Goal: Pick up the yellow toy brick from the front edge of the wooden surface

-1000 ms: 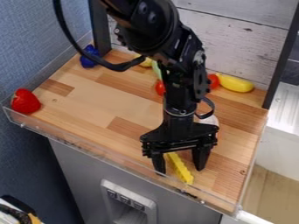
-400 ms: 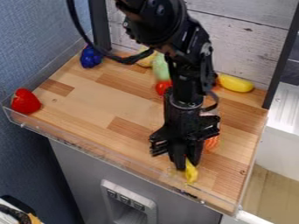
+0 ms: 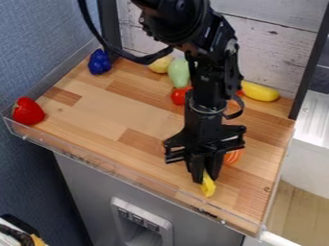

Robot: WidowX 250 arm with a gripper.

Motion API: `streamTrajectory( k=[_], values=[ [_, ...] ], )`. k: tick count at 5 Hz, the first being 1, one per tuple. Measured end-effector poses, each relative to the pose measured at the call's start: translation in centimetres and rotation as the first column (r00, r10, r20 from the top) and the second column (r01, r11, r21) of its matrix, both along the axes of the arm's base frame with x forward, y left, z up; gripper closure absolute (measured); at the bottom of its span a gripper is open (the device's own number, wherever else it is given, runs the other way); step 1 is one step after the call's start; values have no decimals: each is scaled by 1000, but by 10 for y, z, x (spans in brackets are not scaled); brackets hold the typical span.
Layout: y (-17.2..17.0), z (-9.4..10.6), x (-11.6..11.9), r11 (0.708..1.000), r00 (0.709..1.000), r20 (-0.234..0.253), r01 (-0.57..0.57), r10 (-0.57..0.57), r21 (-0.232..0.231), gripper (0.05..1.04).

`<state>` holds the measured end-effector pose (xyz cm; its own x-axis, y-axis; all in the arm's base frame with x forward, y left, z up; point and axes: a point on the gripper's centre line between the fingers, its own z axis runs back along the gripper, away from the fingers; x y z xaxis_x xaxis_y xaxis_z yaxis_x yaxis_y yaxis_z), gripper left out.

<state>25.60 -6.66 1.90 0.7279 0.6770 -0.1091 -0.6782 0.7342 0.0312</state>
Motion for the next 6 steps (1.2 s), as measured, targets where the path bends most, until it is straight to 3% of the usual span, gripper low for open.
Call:
streamTrajectory(
  k=[1,2,3,4,5,6],
  values=[
    [-2,20,-2,986,986,-15,167,-167,-12,879],
    [-1,58,-1,925,926,-2,378,-378,-23,879],
    [1,85,-2,811,812,5,584,-584,-39,879],
    [26,105,15,649,651,34,759,-759,-41,879],
    [60,106,40,542,544,32,838,-838,-59,879],
    [106,104,61,566,569,37,822,-821,-66,879]
  ],
)
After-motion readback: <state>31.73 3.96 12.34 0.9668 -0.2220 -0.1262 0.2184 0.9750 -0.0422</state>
